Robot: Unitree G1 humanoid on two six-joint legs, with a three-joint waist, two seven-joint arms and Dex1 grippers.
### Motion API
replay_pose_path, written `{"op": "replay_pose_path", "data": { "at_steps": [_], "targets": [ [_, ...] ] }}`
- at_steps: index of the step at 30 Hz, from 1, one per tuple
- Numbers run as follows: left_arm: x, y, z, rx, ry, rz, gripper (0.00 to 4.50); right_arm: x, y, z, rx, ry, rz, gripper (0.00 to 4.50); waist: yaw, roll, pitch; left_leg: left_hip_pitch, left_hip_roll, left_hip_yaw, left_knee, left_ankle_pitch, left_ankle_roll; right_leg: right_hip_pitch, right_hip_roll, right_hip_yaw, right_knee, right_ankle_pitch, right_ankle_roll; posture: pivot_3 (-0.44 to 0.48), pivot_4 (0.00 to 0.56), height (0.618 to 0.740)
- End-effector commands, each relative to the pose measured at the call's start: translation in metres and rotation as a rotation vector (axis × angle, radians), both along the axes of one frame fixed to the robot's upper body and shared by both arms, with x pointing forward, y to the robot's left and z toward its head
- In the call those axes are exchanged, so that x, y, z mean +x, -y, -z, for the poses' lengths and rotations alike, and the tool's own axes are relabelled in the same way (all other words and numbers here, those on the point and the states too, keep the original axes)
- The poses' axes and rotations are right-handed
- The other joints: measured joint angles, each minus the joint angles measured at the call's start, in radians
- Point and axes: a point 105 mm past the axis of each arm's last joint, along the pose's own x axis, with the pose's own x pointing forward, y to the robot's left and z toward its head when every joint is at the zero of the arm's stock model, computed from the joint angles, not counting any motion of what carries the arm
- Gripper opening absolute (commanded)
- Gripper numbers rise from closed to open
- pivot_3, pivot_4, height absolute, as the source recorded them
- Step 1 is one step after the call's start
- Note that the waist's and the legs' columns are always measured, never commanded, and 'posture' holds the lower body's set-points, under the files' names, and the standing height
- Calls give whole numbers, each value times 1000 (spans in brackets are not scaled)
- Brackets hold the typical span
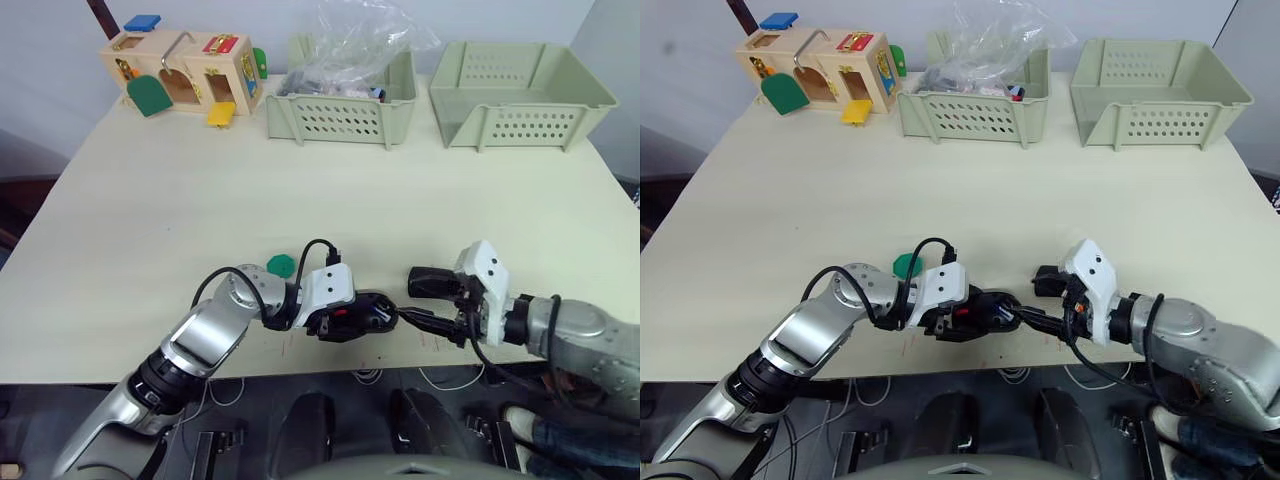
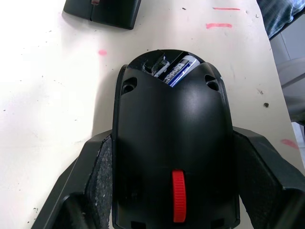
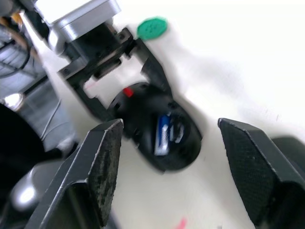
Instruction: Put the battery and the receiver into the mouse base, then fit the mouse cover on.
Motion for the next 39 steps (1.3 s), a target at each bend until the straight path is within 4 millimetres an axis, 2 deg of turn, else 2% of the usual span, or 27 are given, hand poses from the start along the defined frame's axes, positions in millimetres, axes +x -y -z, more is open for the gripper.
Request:
{"op": "replay_pose_path", "data": {
  "at_steps": [1,2,3,4,11,17,25,35,39],
  "targets": [
    [3,-11,13,58,-27,-44,2869,5,-6,4,15,96,-40,1126,1,0,0,0,0,0,0,0,0,0,0,0,0,0,0,0,150,740],
    [3,-11,13,59,-28,-43,2869,4,-8,6,20,99,-59,539,1,0,0,0,0,0,0,0,0,0,0,0,0,0,0,0,150,740],
    [2,-12,13,59,-28,-43,2869,3,-10,7,24,100,-70,165,1,0,0,0,0,0,0,0,0,0,0,0,0,0,-1,0,150,740],
    [3,-12,13,60,-27,-44,2869,2,-11,9,23,104,-85,67,1,0,0,0,0,0,0,0,0,0,0,0,0,0,-1,0,150,740],
    [3,-12,13,62,-30,-45,2869,6,-21,17,48,103,-69,67,1,0,0,0,0,0,0,0,0,0,0,0,1,2,-4,0,150,740],
    [4,-12,13,62,-29,-47,2869,13,-19,20,50,89,-29,67,2,0,0,1,0,0,0,0,0,0,0,0,2,2,-4,0,150,740],
    [3,-12,12,62,-26,-47,2869,12,-19,31,17,69,-36,67,2,0,0,1,0,0,0,0,0,0,0,0,2,3,-3,0,150,740],
    [2,-12,12,61,-28,-50,2869,8,-10,71,-91,-104,3,67,1,-1,-3,2,0,0,0,0,0,1,0,0,3,3,-3,0,150,740],
    [3,-12,11,60,-28,-52,2869,5,-8,75,-122,-107,-15,67,1,-1,-4,4,0,0,0,0,0,2,0,0,3,3,-3,0,150,740]
  ]
}}
